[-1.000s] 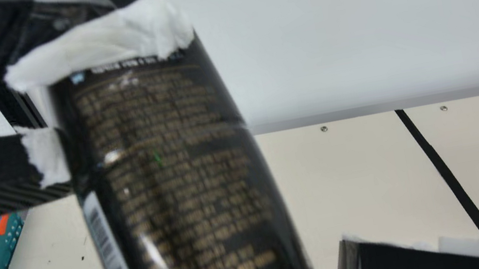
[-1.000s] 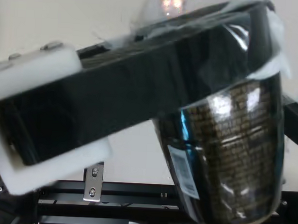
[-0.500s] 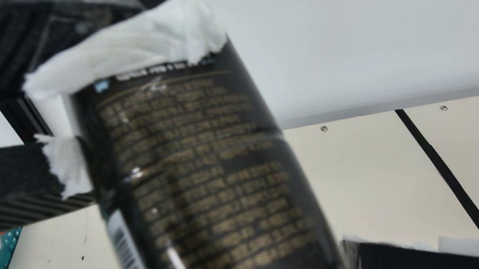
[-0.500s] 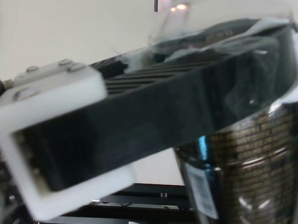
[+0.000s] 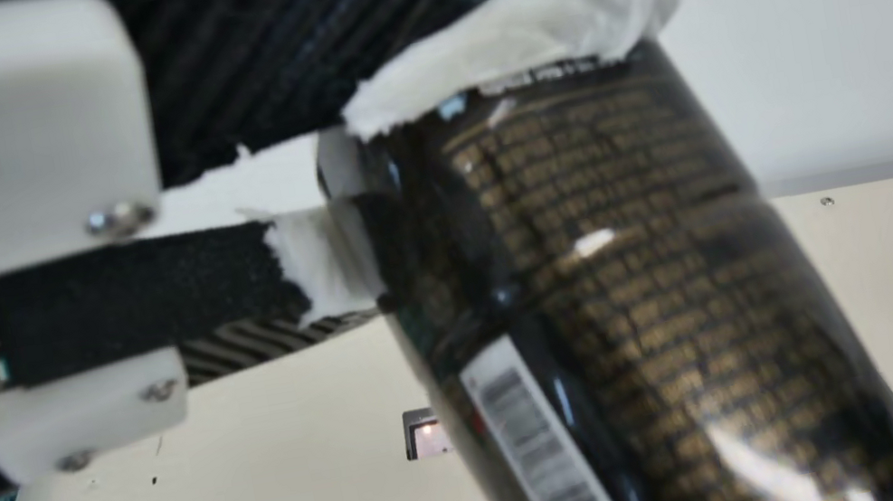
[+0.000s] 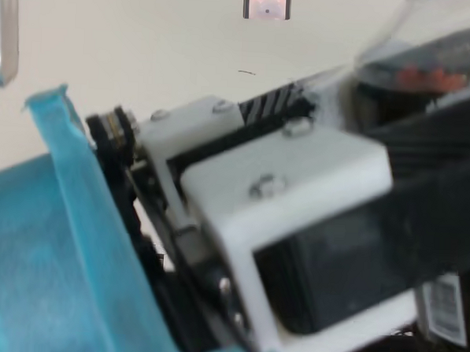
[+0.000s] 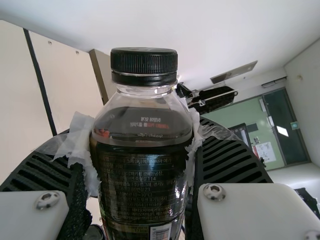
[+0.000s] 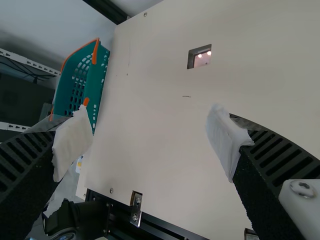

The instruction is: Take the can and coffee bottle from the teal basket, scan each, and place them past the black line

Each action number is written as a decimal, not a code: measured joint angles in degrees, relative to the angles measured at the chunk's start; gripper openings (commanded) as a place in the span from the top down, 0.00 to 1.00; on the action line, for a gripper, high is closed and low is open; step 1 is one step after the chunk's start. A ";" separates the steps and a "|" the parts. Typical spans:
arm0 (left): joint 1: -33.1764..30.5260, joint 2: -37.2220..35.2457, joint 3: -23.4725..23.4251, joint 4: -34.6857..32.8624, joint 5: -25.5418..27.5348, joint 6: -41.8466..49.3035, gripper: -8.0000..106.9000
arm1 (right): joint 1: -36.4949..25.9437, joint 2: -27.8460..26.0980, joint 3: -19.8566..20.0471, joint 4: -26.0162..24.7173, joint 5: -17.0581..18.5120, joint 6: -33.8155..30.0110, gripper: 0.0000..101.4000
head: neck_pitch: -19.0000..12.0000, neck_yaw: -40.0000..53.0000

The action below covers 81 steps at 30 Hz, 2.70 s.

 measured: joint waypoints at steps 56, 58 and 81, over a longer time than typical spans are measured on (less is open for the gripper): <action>43.05 13.70 22.36 -25.82 9.30 43.13 0.84 | 3.61 3.68 0.77 7.15 -3.18 -1.71 0.00 | 0.00 -0.29; 43.05 13.70 22.36 -25.82 9.26 43.13 0.84 | 5.34 5.91 1.46 11.01 -5.83 -3.08 0.00 | 0.00 0.00; 42.40 16.29 29.82 -33.25 12.41 35.02 0.84 | 9.99 12.63 2.48 23.48 -12.17 -5.59 0.00 | 0.00 0.00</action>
